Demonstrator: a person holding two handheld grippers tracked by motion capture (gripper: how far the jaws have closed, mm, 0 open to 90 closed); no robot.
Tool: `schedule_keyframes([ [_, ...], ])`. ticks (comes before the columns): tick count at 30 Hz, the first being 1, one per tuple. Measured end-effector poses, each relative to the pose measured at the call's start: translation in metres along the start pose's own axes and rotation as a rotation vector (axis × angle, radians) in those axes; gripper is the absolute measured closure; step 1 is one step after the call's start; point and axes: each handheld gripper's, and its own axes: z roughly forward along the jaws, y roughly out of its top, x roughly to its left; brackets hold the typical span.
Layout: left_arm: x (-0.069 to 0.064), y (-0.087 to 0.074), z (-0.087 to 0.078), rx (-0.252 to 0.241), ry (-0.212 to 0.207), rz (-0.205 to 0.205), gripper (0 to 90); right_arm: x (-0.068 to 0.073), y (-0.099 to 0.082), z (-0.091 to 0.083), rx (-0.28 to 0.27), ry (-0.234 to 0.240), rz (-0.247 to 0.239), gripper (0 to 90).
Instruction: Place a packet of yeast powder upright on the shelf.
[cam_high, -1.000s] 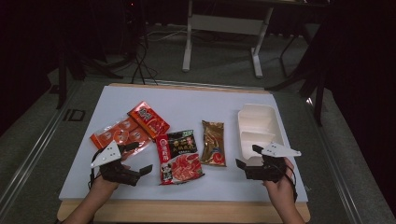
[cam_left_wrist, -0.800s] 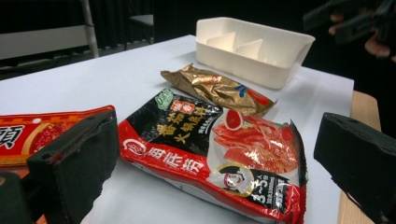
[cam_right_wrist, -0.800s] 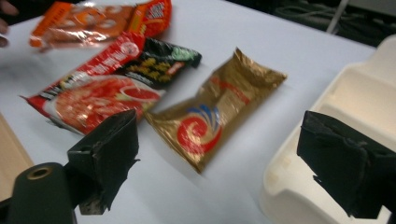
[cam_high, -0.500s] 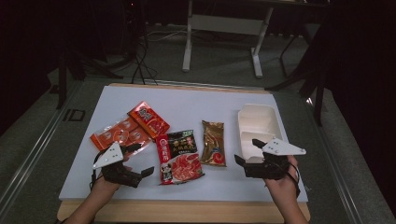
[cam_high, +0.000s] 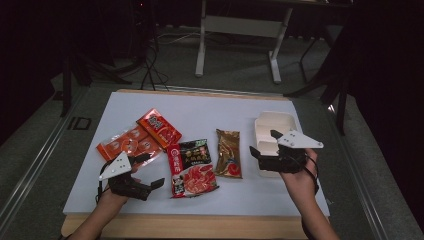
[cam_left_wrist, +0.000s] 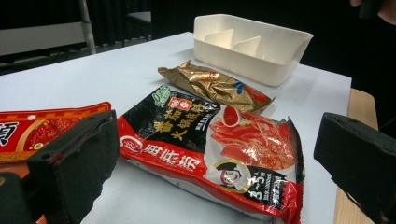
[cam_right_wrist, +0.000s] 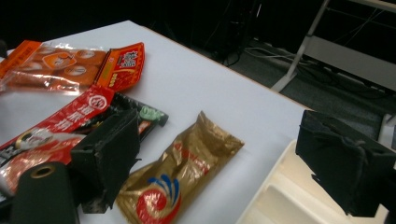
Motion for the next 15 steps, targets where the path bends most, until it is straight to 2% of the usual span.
schedule_keyframes([
  [4, 0.000, 0.000, 0.000, -0.001, -0.001, -0.001, 0.7, -0.003, 0.005, 0.011, -0.008, 0.002, -0.006, 13.4],
  [9, 0.000, 0.000, 0.000, 0.006, -0.005, 0.001, 0.7, -0.006, 0.014, 0.024, 0.003, 0.014, -0.038, 12.8],
  [12, 0.000, 0.000, 0.000, 0.008, -0.007, 0.001, 0.7, -0.010, 0.019, 0.032, 0.012, 0.013, -0.031, 12.6],
  [15, 0.000, 0.000, 0.000, 0.006, -0.008, -0.001, 0.7, -0.013, 0.024, 0.042, 0.039, 0.008, -0.004, 12.4],
])
